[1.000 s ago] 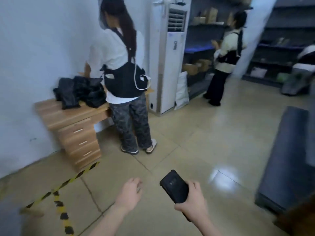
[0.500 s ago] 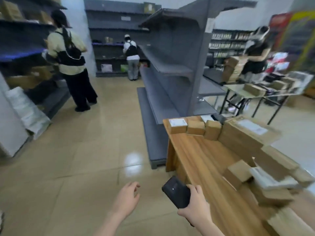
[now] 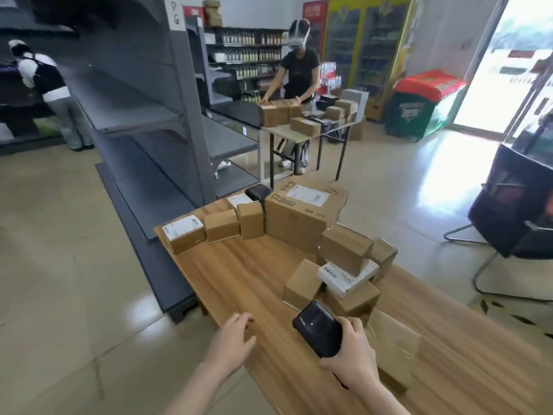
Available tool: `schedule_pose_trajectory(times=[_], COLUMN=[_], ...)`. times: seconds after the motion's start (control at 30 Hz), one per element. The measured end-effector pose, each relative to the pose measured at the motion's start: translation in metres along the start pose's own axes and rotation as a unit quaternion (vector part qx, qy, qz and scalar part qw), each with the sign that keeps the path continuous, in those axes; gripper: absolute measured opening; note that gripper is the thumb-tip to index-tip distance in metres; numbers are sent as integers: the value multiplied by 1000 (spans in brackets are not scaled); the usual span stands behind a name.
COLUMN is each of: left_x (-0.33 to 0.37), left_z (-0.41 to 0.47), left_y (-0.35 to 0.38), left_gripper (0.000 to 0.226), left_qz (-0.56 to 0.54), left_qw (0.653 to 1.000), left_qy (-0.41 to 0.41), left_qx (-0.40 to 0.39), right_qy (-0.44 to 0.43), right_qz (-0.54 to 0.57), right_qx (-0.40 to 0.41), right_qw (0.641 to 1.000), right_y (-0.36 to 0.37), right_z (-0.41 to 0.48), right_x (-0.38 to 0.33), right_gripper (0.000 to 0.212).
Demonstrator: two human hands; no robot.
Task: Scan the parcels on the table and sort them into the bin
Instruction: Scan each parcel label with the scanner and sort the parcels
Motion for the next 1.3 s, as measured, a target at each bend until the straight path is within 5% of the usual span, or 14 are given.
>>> schedule_pose_trajectory(times=[0.3, 0.53, 0.87, 1.13, 1.3], left_x=[59, 94, 55, -4, -26], left_z=[102, 166, 184, 178, 178], left_y=[52, 82, 82, 40, 13], left_gripper=[75, 83, 71, 60, 51], left_qz=[0, 89, 76, -51, -47], left_qw=[997, 990, 987, 989, 996], left_qy=[50, 77, 95, 40, 23], left_qx=[-58, -78, -103, -132, -65], right_qy=[127, 203, 214, 170, 147], right_qz=[33, 37, 26, 38, 34], right_qx=[41, 65, 49, 16, 14], right_qw=[991, 976, 975, 985, 988], right_y=[-8, 5, 29, 45, 53], right_z=[23, 40, 57, 74, 80], right_x=[39, 47, 35, 5, -9], right_gripper=[84, 92, 89, 94, 91])
Point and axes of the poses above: each hand's wrist, its own z-axis towards the middle knuckle, its own y-axis out of the palm, x = y × z, the point moved 4 cm from there along z, towards the middle knuckle, and after that the axes turned 1 degree about x, right-handed, at the moved point
